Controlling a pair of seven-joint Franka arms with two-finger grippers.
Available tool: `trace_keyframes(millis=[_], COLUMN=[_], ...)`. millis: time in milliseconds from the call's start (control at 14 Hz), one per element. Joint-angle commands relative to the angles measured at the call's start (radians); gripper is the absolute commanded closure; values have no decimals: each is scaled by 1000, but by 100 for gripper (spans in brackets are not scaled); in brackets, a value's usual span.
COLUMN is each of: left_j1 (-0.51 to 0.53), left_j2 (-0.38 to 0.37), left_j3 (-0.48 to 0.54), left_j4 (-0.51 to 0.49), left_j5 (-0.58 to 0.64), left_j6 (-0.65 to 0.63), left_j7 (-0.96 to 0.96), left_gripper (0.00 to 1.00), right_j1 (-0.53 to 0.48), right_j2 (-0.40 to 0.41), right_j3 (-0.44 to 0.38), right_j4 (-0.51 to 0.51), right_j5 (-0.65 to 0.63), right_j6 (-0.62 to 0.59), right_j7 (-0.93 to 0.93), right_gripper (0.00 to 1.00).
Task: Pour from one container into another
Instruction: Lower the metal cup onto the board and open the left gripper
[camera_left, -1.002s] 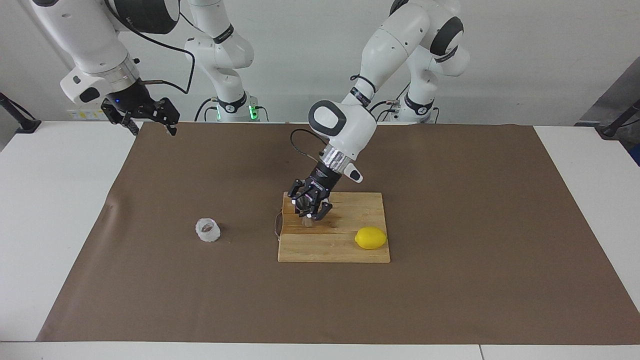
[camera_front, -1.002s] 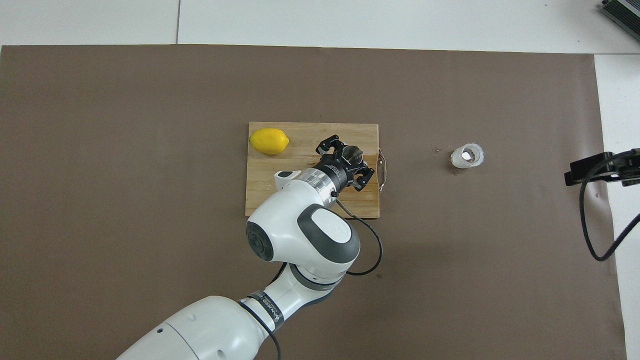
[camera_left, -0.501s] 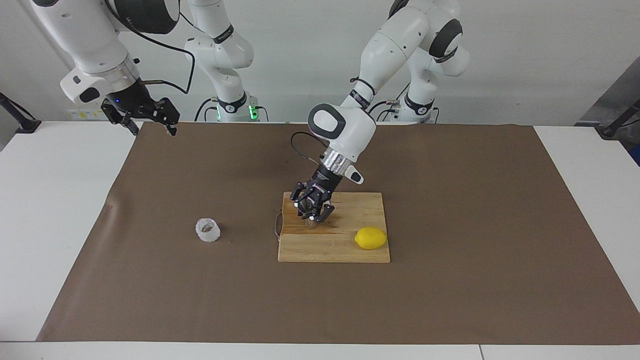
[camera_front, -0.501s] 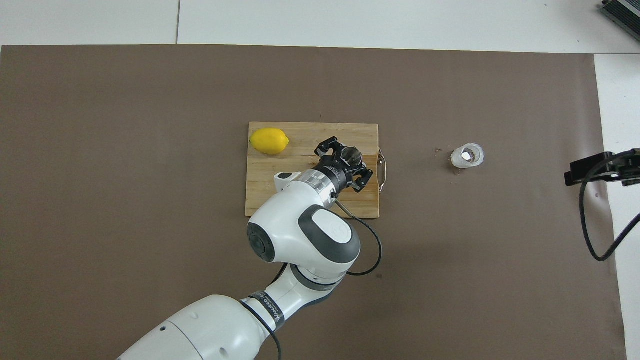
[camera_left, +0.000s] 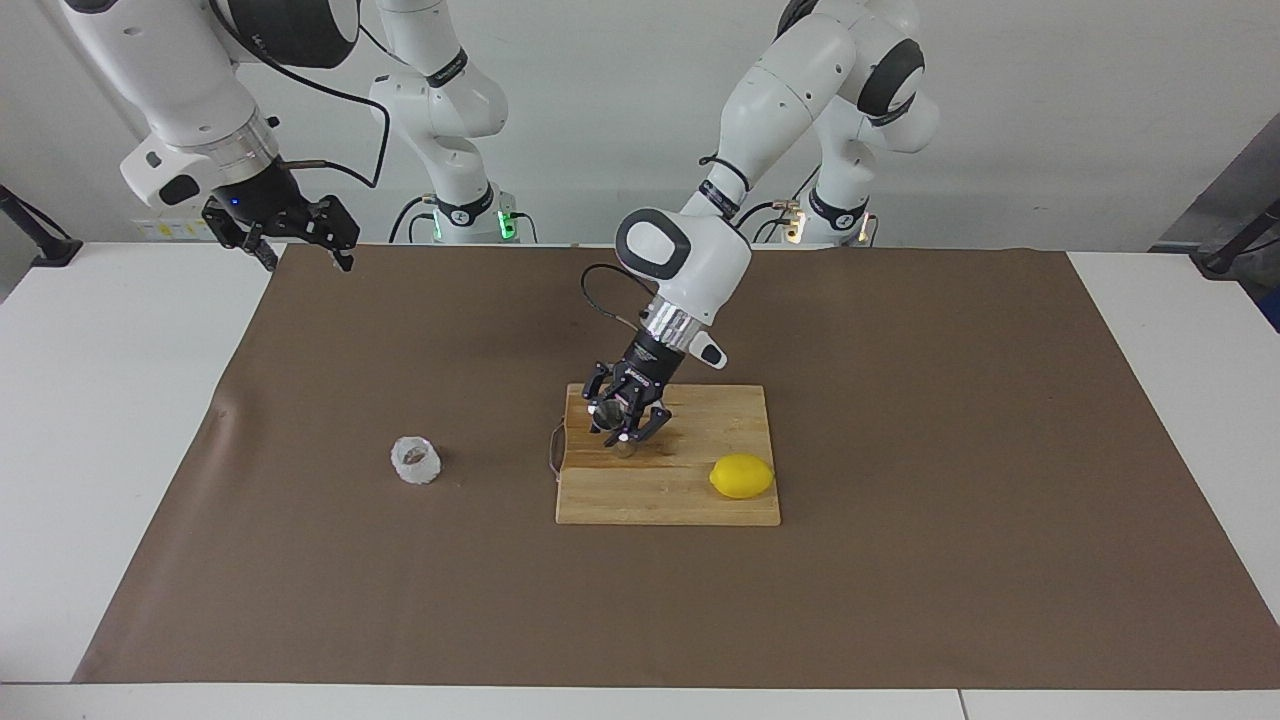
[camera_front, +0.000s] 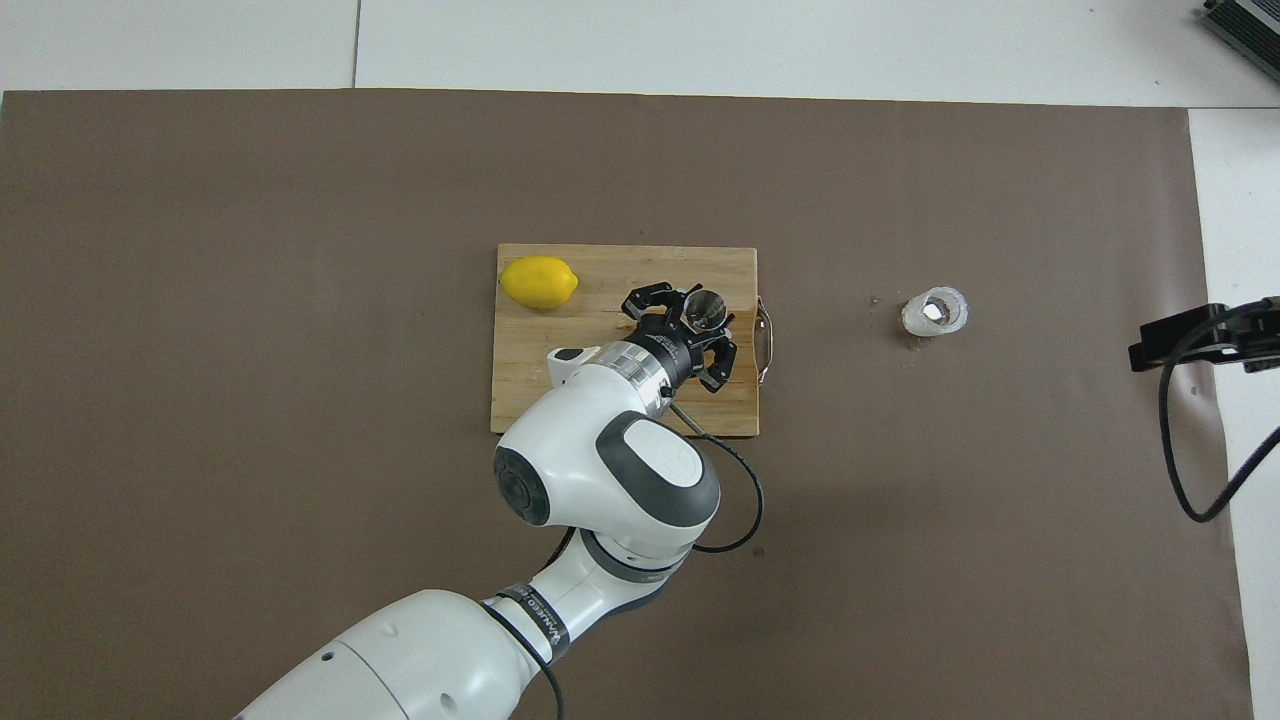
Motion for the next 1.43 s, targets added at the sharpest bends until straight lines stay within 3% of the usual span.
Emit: trace_keyframes(millis=[0, 215, 430, 501, 573, 1074, 1360], left_j1=[-5, -4, -5, -4, -4, -12, -2], left_j2=[-4, -6, -12, -15, -18, -90, -154], left_j3=[3, 3, 3, 3, 1, 1, 1], left_j4=[-8, -8, -8, -8, -9, -28, -54], left_j5=[-11, -5, -2, -4, -5, -10, -11], left_j6=[17, 17, 17, 17, 19, 25, 23], left_j7=[1, 1, -1, -4, -2, 4, 102], left_gripper=[47, 44, 21, 4, 0, 0, 0], right_j1=[-10, -10, -10, -10, -10, -10, -10], right_j2=[-13, -13, -13, -13, -13, -13, -13], right_j3=[7, 7, 7, 7, 7, 7, 7], right_j4=[-9, -7, -7, -9, -7, -7, -7], right_j5=[0, 0, 0, 0, 0, 0, 0], right_j6=[-8, -8, -8, -8, -8, -8, -8], right_j7=[16, 16, 16, 16, 16, 16, 16], right_gripper=[0, 0, 0, 0, 0, 0, 0])
